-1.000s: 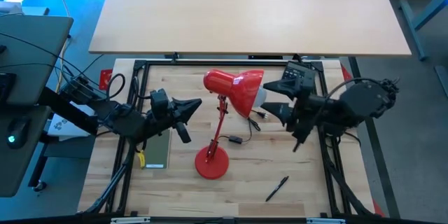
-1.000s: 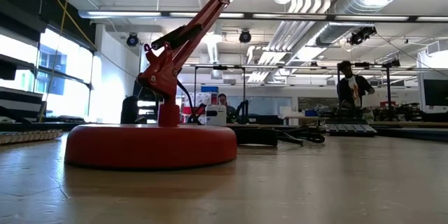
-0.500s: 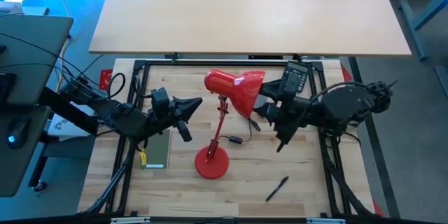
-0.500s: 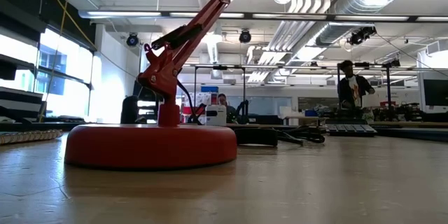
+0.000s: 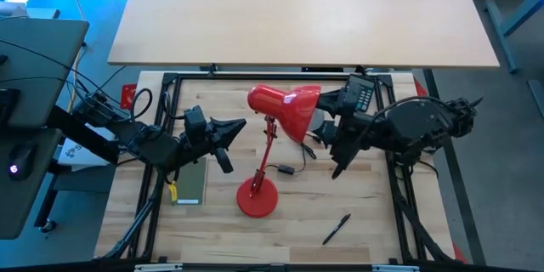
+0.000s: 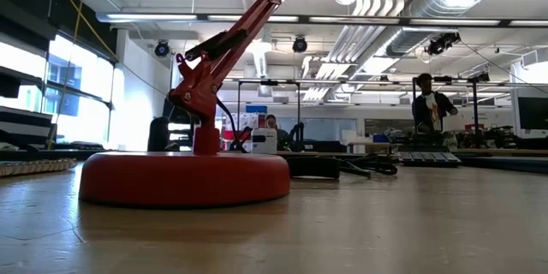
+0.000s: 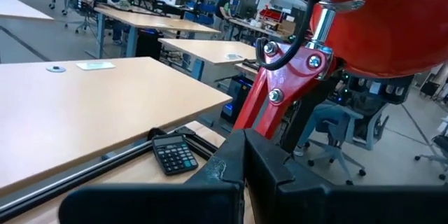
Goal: Screw lightbulb
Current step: Insert the white lightbulb into the red lamp
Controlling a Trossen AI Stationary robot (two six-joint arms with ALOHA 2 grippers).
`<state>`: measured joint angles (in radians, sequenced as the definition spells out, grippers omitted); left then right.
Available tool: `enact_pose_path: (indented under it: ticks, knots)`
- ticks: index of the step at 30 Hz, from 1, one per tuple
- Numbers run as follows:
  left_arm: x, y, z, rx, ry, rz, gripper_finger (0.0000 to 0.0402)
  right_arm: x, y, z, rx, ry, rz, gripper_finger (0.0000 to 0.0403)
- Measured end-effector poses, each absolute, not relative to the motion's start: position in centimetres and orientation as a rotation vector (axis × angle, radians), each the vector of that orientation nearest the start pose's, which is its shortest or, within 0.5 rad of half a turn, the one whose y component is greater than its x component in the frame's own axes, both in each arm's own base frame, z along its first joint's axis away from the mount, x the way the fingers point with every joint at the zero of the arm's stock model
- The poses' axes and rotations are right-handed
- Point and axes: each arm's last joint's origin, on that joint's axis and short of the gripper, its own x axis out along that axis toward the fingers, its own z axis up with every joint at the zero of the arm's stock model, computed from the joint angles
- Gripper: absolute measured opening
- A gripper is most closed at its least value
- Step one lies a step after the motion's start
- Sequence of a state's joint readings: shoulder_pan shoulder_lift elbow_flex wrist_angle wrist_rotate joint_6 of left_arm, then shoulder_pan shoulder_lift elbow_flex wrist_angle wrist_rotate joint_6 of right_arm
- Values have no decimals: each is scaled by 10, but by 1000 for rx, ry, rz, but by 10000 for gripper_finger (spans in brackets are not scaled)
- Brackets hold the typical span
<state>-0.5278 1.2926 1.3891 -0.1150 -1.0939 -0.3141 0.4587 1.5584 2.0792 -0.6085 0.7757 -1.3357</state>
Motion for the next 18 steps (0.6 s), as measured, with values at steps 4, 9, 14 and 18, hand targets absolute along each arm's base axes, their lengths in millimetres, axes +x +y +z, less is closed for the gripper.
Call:
enact_pose_path:
  ticks: [4, 9, 14, 18]
  knots:
    - [243, -112, 439, -290, -76, 563, 0, 267, 109, 534, -1374, 270, -217, 341]
    - [243, -112, 439, -290, -76, 563, 0, 267, 110, 534, -1379, 260, -203, 305]
    - [243, -112, 439, -290, -76, 563, 0, 267, 110, 534, -1365, 255, -200, 276]
    - [243, -112, 439, -290, -76, 563, 0, 267, 110, 534, -1328, 249, -203, 273]
